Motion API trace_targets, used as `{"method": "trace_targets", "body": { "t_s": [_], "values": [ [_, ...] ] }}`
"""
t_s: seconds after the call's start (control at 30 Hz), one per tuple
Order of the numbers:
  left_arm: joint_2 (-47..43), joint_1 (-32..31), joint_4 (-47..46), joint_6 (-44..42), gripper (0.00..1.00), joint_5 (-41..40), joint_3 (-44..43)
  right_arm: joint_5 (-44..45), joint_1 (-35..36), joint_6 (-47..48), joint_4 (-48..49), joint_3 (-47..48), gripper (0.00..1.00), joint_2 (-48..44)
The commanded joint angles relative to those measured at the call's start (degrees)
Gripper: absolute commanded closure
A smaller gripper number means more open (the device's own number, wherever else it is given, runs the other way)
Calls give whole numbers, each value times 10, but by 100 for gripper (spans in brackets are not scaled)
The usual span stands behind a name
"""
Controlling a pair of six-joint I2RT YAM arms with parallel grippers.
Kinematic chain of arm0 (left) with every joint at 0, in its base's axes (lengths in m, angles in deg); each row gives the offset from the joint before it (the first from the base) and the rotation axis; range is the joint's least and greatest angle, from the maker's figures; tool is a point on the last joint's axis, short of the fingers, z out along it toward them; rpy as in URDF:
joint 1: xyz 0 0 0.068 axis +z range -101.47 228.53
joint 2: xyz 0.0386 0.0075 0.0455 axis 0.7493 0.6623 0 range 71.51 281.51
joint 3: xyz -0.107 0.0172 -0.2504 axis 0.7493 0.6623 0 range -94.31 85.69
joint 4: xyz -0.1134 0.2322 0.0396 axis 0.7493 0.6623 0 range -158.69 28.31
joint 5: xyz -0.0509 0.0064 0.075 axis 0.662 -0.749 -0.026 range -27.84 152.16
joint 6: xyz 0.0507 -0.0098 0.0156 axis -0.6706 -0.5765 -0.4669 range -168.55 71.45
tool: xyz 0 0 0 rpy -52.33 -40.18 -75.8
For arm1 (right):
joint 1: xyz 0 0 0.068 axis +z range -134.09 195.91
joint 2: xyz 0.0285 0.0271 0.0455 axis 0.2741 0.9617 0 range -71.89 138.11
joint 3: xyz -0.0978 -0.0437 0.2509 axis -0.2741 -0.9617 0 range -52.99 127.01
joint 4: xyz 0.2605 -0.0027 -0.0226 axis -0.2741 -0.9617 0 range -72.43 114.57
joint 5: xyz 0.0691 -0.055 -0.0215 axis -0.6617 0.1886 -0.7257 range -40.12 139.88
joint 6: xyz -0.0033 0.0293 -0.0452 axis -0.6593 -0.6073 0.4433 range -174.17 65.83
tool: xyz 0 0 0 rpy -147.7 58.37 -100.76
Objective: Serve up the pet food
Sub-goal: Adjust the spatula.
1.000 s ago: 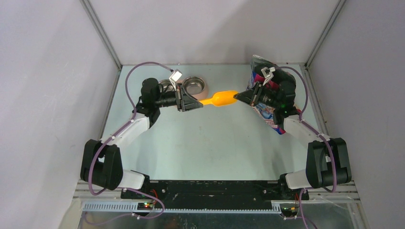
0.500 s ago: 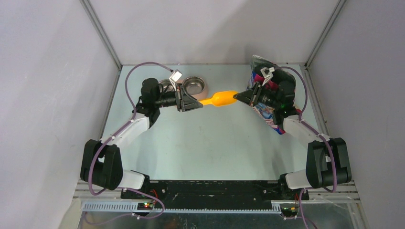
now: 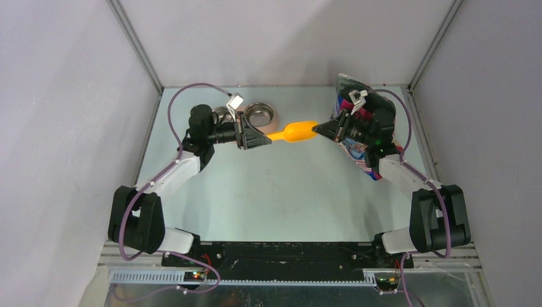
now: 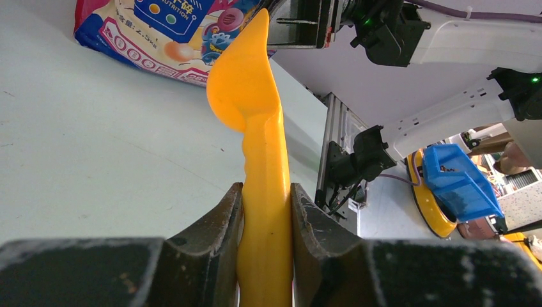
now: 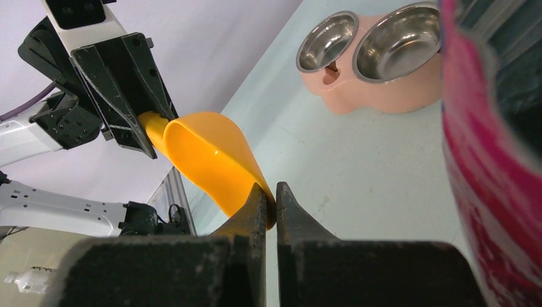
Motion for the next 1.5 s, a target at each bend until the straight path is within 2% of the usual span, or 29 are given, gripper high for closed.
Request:
{"method": "trace_targets", "body": {
  "t_s": [0.0, 0.8, 1.47],
  "values": [
    [10, -2, -17, 4, 83, -27, -15, -1, 11, -15, 24, 2, 100, -14],
    [18, -7, -23, 17, 64, -34, -14, 6, 15, -32, 26, 2, 100, -16],
    [18, -10, -25, 17, 62, -35, -14, 10, 27, -28, 25, 2, 100, -14]
  ]
}}
